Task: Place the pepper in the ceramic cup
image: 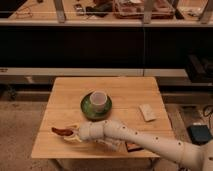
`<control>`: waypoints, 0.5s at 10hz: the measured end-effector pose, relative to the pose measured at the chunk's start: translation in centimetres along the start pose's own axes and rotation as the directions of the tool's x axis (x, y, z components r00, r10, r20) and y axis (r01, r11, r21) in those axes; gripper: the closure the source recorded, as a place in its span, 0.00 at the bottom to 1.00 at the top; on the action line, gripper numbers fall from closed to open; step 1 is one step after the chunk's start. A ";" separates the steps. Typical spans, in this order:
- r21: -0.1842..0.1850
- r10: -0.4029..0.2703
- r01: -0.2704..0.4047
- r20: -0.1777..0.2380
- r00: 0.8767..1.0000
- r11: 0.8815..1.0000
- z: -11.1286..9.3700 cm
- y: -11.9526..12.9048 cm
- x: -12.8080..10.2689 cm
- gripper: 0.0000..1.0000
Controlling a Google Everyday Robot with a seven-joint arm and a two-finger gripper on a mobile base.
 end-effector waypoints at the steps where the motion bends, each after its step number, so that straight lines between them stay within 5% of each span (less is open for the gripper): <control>1: -0.015 0.005 -0.005 0.013 1.000 1.000 -2.0 0.9 -0.4 0.99; 5: -0.076 0.065 -0.064 0.018 0.998 0.995 -7.9 4.6 -1.5 0.99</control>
